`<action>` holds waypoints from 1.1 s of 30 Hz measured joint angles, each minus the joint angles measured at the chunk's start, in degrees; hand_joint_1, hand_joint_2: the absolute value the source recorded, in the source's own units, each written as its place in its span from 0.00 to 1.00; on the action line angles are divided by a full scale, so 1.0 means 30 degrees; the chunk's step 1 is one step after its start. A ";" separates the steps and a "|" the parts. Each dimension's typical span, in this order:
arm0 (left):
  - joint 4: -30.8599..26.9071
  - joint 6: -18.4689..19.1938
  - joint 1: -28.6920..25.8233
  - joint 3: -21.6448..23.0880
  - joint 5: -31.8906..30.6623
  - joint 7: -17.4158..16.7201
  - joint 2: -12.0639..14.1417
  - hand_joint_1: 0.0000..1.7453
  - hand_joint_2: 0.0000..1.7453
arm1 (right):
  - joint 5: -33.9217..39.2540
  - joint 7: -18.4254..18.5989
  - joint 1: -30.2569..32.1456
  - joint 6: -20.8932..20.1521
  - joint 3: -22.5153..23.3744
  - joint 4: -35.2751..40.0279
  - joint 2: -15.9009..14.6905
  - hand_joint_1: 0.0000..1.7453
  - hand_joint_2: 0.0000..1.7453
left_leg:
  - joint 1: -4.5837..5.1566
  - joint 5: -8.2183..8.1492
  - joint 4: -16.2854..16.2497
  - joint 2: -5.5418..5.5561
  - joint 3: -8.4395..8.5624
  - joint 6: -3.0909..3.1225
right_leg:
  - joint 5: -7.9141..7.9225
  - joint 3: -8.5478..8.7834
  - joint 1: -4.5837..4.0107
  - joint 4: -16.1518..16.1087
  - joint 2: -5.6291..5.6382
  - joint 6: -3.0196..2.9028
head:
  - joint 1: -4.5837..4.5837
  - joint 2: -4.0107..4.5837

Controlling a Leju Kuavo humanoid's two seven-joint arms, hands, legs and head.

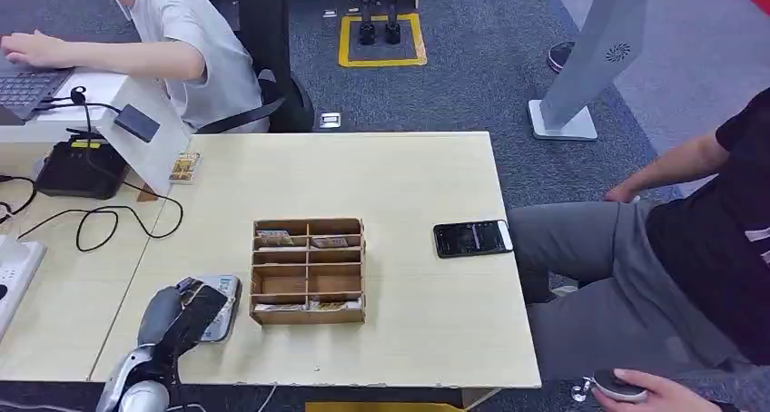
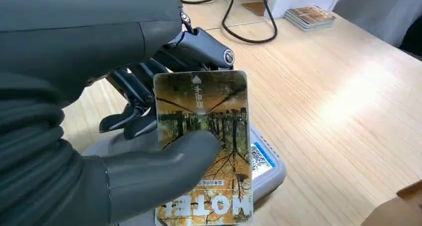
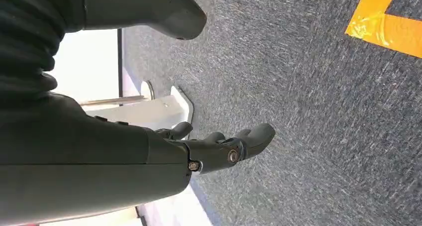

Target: Pass the card to the sensor for recognition and then transmit it.

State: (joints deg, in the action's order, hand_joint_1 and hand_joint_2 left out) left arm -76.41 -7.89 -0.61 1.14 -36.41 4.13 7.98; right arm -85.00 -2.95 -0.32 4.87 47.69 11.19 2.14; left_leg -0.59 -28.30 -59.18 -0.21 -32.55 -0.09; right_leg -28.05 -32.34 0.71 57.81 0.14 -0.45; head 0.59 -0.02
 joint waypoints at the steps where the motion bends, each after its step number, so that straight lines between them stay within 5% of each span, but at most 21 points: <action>1: 0.0058 0.0000 0.0005 0.0000 0.0000 0.0007 -0.0007 1.00 1.00 | 0.0000 0.0000 -0.0001 0.0000 0.0000 0.0000 0.0000 0.00 1.00 | 0.0000 0.0000 0.0000 0.0000 0.0000 0.0000 | 0.0000 0.0001 0.0000 0.0000 0.0000 0.0000 | -0.0007 0.0007; 14: 0.0473 -0.0225 0.0081 0.0000 -0.0371 -0.0007 -0.0102 1.00 1.00 | -0.0094 -0.0029 -0.0001 0.0000 0.0007 0.0029 0.0015 0.00 1.00 | 0.0000 0.0000 0.0000 0.0000 0.0006 0.0000 | 0.0000 0.0008 0.0000 0.0000 0.0000 0.0000 | -0.0007 0.0007; 26: 0.1472 -0.1763 0.0351 0.0000 -0.2608 -0.0226 -0.0313 1.00 1.00 | -0.0277 -0.0153 -0.0013 0.0080 0.0088 0.0058 0.0029 0.00 1.00 | 0.0000 0.0000 0.0001 0.0001 0.0018 0.0000 | 0.0000 0.0018 0.0000 0.0000 -0.0004 0.0000 | 0.0000 0.0007; 29: 0.1508 -0.0835 0.0472 -0.0029 -0.0664 0.0563 -0.0393 1.00 1.00 | -0.0335 -0.0211 -0.0011 0.0080 0.0138 0.0058 0.0029 0.00 1.00 | 0.0000 0.0002 0.0001 0.0005 0.0018 0.0000 | 0.0000 0.0023 0.0000 0.0000 -0.0016 0.0000 | 0.0000 0.0007; 33: 0.1035 0.2249 0.0580 -0.0866 0.6280 0.1479 -0.0590 1.00 1.00 | -0.0503 -0.0357 -0.0008 0.0298 0.0153 0.0058 0.0022 0.00 1.00 | -0.0001 0.0006 0.0000 0.0011 0.0020 0.0003 | 0.0000 0.0027 -0.0001 0.0001 -0.0027 0.0000 | -0.0007 0.0001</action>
State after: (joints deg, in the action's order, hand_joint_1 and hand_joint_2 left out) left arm -73.31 -1.14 1.13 -1.46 -17.57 8.57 6.21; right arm -86.51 -4.02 -0.34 5.77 48.15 11.37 2.21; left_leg -0.59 -28.28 -59.18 -0.18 -32.49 -0.08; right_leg -28.05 -32.26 0.71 57.81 0.06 -0.45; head 0.57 -0.02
